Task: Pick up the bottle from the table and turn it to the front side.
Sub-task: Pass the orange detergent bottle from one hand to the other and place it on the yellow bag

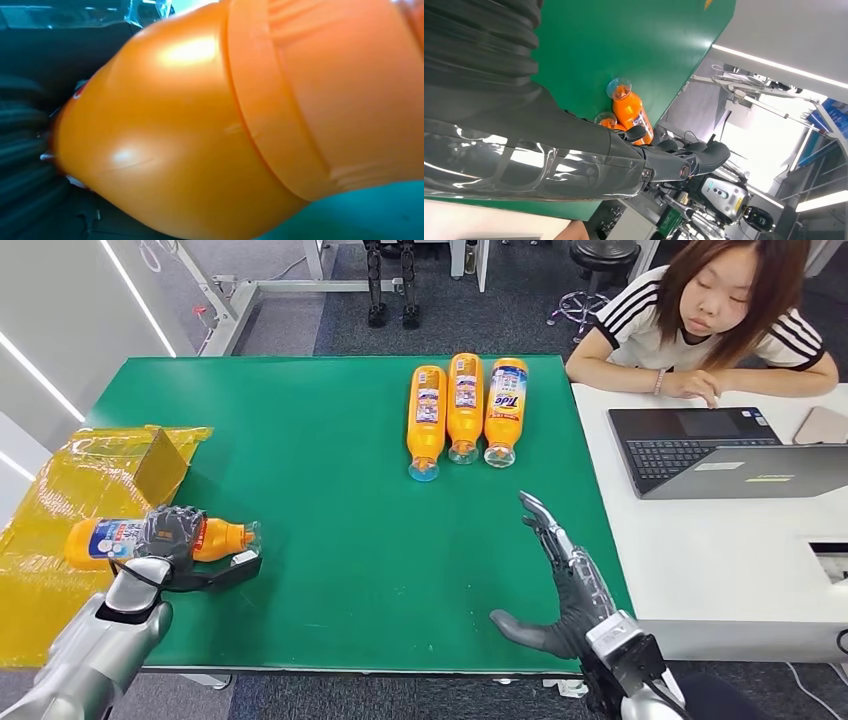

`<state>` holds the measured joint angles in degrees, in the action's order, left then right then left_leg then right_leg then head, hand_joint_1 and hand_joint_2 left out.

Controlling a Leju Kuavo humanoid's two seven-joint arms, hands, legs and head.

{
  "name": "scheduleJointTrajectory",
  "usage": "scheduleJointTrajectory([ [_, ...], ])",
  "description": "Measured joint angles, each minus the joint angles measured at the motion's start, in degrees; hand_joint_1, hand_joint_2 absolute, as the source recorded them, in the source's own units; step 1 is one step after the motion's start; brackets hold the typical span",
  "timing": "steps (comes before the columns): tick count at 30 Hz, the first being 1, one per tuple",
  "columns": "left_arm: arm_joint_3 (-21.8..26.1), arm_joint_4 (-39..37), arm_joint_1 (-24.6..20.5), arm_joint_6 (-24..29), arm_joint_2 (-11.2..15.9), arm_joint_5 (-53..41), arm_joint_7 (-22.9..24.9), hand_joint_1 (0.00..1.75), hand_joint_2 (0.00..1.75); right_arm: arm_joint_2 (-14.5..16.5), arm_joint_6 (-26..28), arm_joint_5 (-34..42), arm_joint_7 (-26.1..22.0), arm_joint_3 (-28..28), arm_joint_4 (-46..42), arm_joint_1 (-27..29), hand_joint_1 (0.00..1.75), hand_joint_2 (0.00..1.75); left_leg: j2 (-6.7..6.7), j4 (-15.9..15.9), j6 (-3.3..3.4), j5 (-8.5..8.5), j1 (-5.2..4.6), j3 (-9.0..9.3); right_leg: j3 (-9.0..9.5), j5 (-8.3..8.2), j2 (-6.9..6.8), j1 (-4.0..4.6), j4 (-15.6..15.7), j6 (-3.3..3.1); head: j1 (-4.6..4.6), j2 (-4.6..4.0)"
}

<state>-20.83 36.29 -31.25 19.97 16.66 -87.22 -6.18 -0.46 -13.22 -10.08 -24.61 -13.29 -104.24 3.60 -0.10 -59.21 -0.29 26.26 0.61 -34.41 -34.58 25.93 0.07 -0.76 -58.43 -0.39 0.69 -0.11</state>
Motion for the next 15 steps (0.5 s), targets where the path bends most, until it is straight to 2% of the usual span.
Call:
scheduleJointTrajectory([
  [7,2.93,-5.66,-2.15,1.88,-1.40,0.51,-2.55,1.75,1.75,0.00,0.11,0.43,-0.10,-1.13,1.26,-1.35,0.00,1.75,0.00,0.02,-0.04,-0.04,0.00,0.13,0.10,-0.01,0.00,0.00,-0.02,-0.02,0.00,0.00],
  [8,3.28,-6.29,-2.38,2.30,-1.57,0.44,-2.81,1.68,1.75,0.00,0.20,0.52,-0.11,-1.35,1.45,-1.58,0.00,1.75,0.00,0.02,-0.04,-0.05,0.00,0.15,0.12,-0.02,-0.01,0.00,-0.02,-0.03,0.00,0.00],
  [9,3.57,-6.81,-2.59,2.54,-1.72,0.39,-3.02,1.43,1.75,0.00,0.27,0.56,-0.11,-1.54,1.62,-1.76,0.00,1.75,0.00,0.02,-0.05,-0.06,0.00,0.16,0.13,-0.02,-0.03,0.00,-0.02,-0.03,0.00,0.00],
  [12,4.24,-7.95,-3.18,2.65,-2.10,0.35,-3.40,0.24,1.75,0.00,0.52,0.65,-0.11,-1.82,2.07,-2.08,0.00,1.75,-0.03,0.04,-0.07,-0.08,0.01,0.21,0.19,-0.02,-0.06,0.00,-0.03,-0.03,0.01,0.00],
  [13,4.40,-8.29,-3.38,2.62,-2.21,0.43,-3.63,0.05,1.75,0.00,0.59,0.68,-0.10,-1.90,2.19,-2.17,0.00,1.75,-0.03,0.04,-0.07,-0.08,0.01,0.23,0.21,-0.02,-0.06,0.00,-0.04,-0.03,0.01,0.00],
  [15,4.84,-8.93,-3.81,2.41,-2.42,1.06,-4.57,0.00,1.75,0.00,0.68,0.84,-0.08,-2.16,2.38,-2.30,0.00,1.75,-0.03,0.05,-0.08,-0.08,0.01,0.24,0.22,-0.03,-0.07,0.00,-0.04,-0.04,0.00,0.00],
])
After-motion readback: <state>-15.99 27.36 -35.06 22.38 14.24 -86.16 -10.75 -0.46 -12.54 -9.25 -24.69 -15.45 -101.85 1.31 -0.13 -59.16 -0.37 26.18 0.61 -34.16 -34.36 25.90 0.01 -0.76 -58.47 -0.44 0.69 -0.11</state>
